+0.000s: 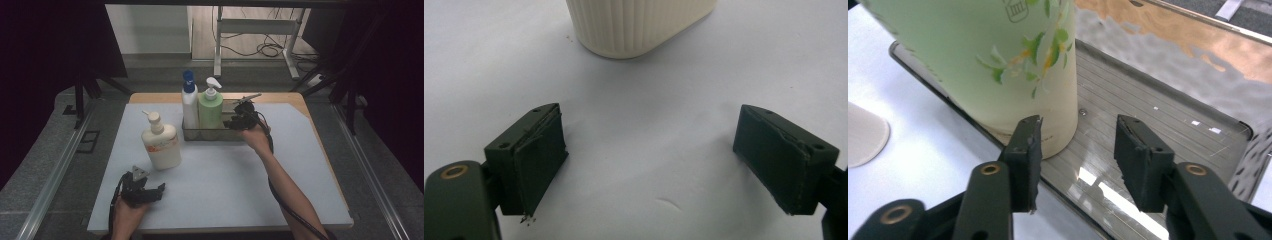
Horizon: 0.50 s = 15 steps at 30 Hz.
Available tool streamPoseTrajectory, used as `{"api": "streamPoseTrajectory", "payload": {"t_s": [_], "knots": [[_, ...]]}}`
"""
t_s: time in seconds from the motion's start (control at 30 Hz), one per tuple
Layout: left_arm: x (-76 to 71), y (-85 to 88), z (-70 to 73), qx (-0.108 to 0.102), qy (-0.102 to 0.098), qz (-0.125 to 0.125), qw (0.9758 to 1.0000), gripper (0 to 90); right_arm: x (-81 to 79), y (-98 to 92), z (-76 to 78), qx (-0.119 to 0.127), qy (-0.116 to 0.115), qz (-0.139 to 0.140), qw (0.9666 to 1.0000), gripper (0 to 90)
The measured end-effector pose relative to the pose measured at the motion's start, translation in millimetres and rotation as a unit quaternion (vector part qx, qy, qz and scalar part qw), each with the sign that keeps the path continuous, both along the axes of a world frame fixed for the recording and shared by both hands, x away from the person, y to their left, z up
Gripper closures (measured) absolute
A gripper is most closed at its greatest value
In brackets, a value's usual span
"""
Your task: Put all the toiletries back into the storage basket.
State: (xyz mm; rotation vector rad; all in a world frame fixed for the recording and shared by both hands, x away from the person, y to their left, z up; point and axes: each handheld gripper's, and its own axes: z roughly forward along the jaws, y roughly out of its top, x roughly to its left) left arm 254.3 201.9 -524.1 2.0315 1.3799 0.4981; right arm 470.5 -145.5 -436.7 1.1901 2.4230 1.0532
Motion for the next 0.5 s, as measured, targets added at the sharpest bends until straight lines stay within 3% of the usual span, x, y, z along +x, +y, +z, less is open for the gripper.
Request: {"api": "streamPoseTrajectory", "payload": {"t_s": [0.5], "knots": [[-0.1,0.0,0.0,-0.001,0.000,0.000,1.0000,13.1,-18.6,-11.2,12.9,-0.003,-0.020,0.022,0.9996,30.8]]}}
